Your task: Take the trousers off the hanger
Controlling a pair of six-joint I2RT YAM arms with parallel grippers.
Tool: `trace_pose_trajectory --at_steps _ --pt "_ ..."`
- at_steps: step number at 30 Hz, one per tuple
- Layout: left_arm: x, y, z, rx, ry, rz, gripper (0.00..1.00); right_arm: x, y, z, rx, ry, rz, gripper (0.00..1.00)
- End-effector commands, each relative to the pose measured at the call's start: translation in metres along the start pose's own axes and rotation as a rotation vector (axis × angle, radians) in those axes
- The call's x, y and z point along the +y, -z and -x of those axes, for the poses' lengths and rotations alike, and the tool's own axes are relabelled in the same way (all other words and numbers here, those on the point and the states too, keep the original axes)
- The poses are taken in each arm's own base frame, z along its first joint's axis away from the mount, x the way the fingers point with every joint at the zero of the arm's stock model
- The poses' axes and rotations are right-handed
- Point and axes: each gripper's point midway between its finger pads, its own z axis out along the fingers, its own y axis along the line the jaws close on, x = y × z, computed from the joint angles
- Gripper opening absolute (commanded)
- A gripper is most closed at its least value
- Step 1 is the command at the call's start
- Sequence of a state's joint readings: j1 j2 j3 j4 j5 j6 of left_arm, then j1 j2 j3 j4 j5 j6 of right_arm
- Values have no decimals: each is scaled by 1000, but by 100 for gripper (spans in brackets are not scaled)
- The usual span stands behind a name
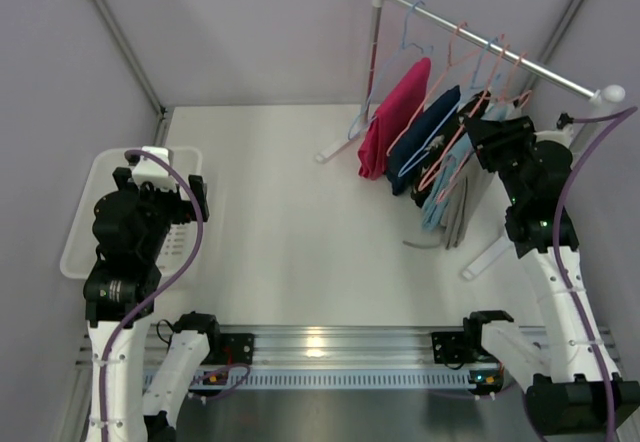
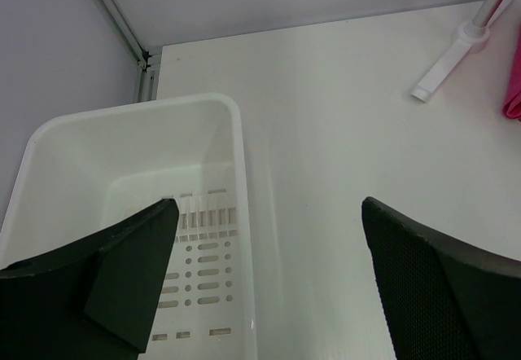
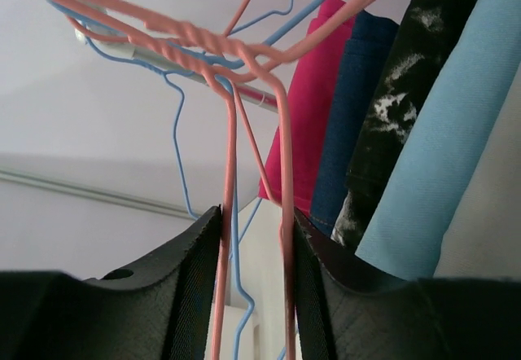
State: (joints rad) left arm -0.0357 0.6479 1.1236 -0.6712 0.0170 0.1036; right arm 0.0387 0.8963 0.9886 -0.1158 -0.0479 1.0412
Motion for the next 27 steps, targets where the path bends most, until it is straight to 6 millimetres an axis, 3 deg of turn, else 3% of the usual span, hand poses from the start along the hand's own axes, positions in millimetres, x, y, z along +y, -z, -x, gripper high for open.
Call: trace_pose_trajectory --at_steps 1,7,20,27 --pt "2 3 18 -69 -8 9 99 -7 11 -12 38 0 -30 38" --pt "3 4 18 -67 -11 11 99 -10 22 -11 25 -1 -35 50" --pt "2 2 17 -66 -8 9 99 -13 30 -9 9 -1 -35 39" --pt "3 1 17 -66 -11 11 99 -23 10 -16 25 4 -47 30"
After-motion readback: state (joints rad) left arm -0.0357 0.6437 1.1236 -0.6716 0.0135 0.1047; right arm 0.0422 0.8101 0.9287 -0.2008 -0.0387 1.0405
